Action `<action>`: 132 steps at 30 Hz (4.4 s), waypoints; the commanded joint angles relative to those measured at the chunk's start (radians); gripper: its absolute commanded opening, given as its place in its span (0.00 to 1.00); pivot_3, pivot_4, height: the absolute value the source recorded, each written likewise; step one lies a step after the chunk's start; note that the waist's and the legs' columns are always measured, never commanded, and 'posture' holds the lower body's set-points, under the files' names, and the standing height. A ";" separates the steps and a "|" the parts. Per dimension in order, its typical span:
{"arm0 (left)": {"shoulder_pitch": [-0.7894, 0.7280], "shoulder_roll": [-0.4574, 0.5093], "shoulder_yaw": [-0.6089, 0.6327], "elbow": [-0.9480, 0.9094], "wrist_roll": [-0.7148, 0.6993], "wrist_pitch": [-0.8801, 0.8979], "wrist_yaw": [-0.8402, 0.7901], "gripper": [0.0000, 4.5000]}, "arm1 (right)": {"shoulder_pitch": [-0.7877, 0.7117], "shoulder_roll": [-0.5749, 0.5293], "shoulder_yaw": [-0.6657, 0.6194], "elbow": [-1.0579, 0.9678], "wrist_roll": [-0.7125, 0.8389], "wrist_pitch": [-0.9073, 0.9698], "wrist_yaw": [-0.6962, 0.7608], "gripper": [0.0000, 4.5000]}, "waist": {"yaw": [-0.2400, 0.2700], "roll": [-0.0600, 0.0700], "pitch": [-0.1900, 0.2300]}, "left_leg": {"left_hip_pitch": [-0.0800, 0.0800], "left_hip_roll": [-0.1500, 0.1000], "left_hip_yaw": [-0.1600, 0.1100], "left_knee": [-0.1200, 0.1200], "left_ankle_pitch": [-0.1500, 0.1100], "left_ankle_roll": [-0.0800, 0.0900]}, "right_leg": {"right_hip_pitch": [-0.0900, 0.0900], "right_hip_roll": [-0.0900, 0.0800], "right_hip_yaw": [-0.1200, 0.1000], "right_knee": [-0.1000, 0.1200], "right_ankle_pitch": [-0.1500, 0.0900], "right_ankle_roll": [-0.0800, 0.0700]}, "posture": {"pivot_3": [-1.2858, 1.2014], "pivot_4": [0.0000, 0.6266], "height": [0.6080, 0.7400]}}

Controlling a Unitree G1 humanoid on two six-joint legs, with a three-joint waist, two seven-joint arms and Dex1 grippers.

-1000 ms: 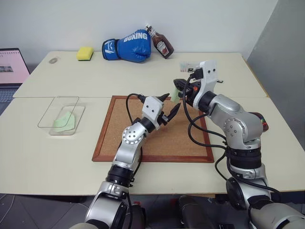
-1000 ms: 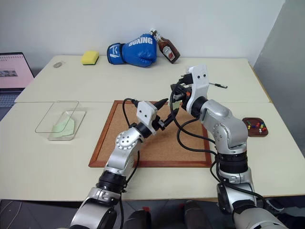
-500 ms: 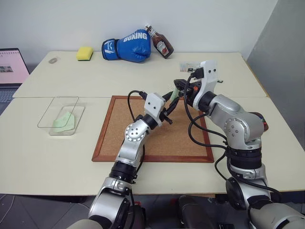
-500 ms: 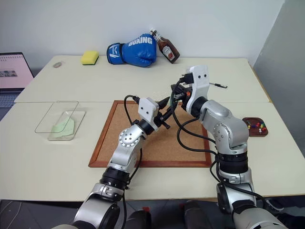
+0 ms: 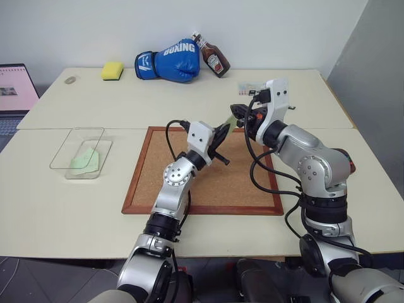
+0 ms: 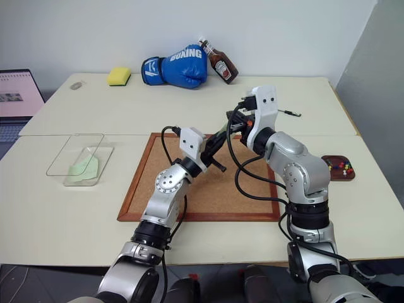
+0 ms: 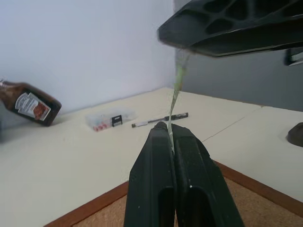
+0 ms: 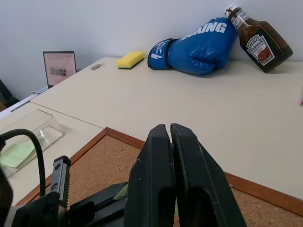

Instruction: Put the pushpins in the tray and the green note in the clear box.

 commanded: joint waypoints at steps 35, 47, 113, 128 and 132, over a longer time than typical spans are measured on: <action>-0.029 0.167 -0.241 -0.415 -0.156 0.467 -0.490 0.01 | 0.382 -0.402 -0.382 0.204 -0.129 -0.200 -0.009 0.00 | -0.002 0.002 0.001 | 0.002 0.000 0.004 0.000 0.000 0.000 | 0.001 0.000 0.003 -0.001 0.000 0.001 | 0.52 0.24 1.00; 0.001 0.191 -0.239 -0.463 -0.164 0.503 -0.474 0.01 | 0.430 -0.349 -0.353 0.258 -0.164 -0.257 -0.045 0.00 | 0.000 0.002 0.001 | 0.001 0.000 0.003 0.000 0.000 0.000 | 0.001 0.000 0.003 -0.002 0.000 0.001 | 0.52 0.24 1.00; 0.105 0.339 0.577 -0.538 0.111 0.671 0.631 0.00 | 0.172 -0.212 0.155 -0.371 0.225 -0.146 0.323 0.88 | 0.027 -0.002 0.002 | -0.001 0.001 -0.001 0.001 0.000 0.000 | 0.000 -0.001 -0.002 -0.001 0.000 0.000 | 0.52 0.24 1.00; 0.029 0.372 0.585 -0.279 0.008 0.526 0.587 0.49 | 0.200 -0.229 0.128 -0.382 0.217 -0.141 0.277 0.90 | 0.032 -0.003 0.002 | 0.000 0.001 -0.001 0.000 0.000 -0.001 | 0.000 -0.001 -0.003 -0.001 0.000 0.000 | 0.52 0.24 1.00; 0.021 0.361 0.573 -0.265 0.002 0.512 0.596 0.65 | 0.207 -0.238 0.120 -0.394 0.223 -0.135 0.264 0.90 | 0.031 -0.003 0.002 | 0.000 0.001 -0.001 0.001 0.000 -0.001 | 0.000 -0.001 -0.003 0.000 0.000 0.000 | 0.52 0.24 1.00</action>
